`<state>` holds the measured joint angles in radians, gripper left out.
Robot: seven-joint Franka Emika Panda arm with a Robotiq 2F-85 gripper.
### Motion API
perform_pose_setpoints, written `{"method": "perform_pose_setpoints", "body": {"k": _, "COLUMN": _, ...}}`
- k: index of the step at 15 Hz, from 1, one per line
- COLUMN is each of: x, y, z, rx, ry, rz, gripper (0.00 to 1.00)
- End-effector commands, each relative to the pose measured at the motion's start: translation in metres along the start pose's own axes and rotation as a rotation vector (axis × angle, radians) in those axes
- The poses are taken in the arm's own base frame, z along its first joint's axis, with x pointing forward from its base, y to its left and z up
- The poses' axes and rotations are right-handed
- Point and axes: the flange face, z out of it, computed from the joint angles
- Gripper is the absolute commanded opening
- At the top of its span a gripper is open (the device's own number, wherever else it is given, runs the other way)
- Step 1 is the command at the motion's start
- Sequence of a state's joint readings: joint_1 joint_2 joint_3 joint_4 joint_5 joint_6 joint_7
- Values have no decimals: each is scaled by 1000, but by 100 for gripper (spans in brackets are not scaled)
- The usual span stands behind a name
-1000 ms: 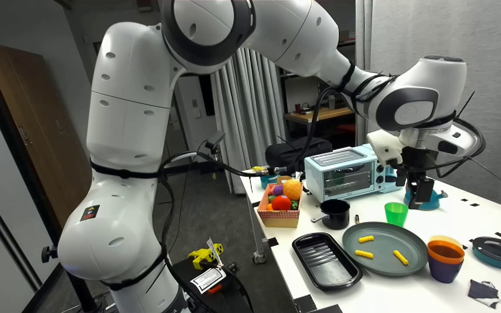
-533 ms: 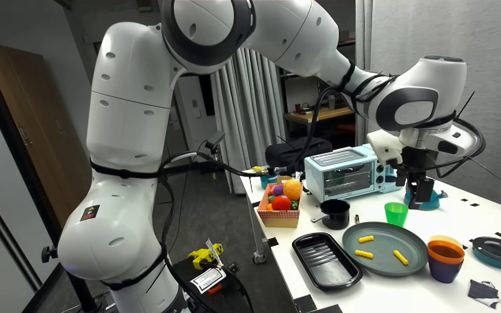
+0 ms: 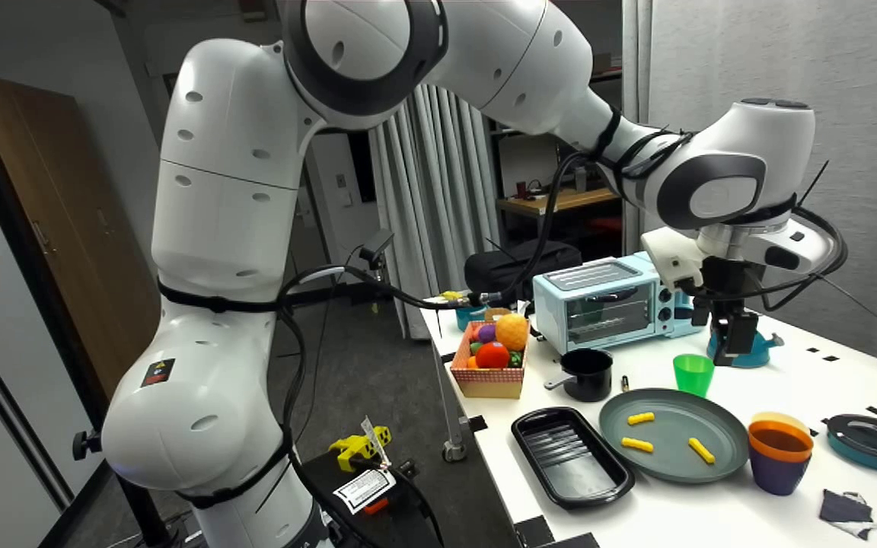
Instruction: Pour the contents from the white bowl onto the gray plate
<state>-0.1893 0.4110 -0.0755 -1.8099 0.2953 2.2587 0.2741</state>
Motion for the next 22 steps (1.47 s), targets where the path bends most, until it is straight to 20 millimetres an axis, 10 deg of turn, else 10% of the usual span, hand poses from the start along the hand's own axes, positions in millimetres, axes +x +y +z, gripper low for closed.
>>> {"method": "perform_pose_setpoints", "body": {"k": 1, "x": -3, "y": -23, "z": 10, "rx": 5, "ry": 12, "rz": 8, "gripper": 100}}
{"method": "perform_pose_setpoints", "body": {"k": 12, "x": 36, "y": -112, "z": 44, "rx": 9, "ry": 125, "rz": 60, "gripper": 100}}
{"method": "perform_pose_setpoints", "body": {"k": 17, "x": 78, "y": -107, "z": 54, "rx": -3, "ry": 192, "rz": 105, "gripper": 100}}
{"method": "perform_pose_setpoints", "body": {"k": 22, "x": 76, "y": -93, "z": 69, "rx": -14, "ry": 174, "rz": 100, "gripper": 100}}
